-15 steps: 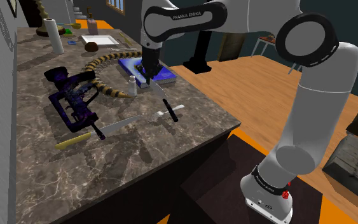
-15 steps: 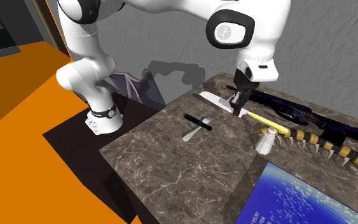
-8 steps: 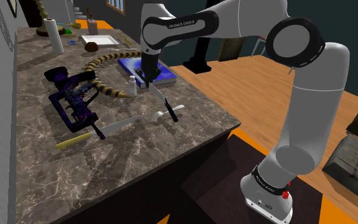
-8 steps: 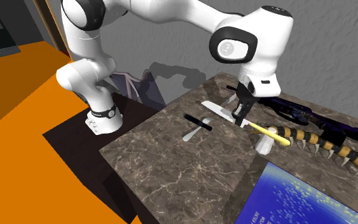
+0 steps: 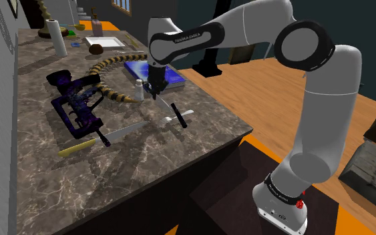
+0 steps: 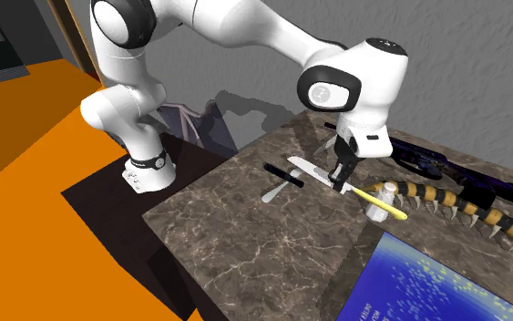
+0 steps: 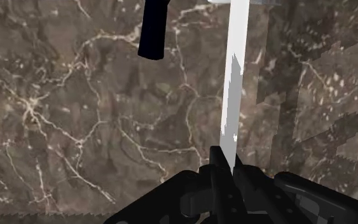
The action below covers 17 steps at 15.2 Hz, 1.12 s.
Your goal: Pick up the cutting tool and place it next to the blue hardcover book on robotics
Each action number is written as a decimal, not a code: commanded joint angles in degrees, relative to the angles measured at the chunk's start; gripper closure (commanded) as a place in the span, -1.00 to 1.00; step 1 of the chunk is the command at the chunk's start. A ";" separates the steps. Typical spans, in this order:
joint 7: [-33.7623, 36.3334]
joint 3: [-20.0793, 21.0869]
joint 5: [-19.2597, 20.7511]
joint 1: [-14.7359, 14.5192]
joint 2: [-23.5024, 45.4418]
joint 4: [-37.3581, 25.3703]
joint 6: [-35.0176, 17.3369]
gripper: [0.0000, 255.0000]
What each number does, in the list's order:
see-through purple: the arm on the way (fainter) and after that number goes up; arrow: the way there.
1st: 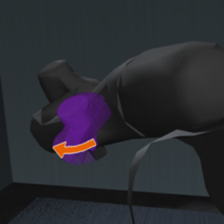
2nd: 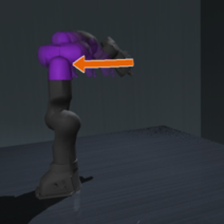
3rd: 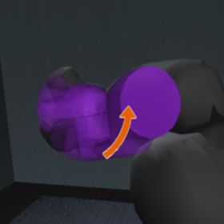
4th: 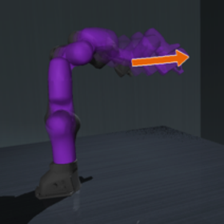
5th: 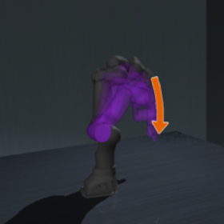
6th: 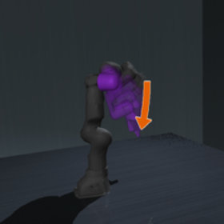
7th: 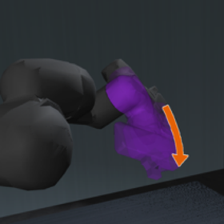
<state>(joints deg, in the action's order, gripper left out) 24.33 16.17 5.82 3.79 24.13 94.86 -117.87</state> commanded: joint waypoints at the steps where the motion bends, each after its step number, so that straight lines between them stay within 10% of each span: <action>1: 0.05 -0.11 0.20 -0.02 0.64 0.66 -1.30 1.00; 13: 0.29 -0.34 0.65 -0.14 1.98 1.97 -3.91 1.00; 14: 0.29 -0.34 0.65 -0.14 1.98 1.97 -3.91 -1.00; 17: 0.28 -0.34 0.65 -0.14 1.98 1.97 -3.91 -1.00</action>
<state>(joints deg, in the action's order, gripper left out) 24.62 15.83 6.47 3.65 26.11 96.83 -121.78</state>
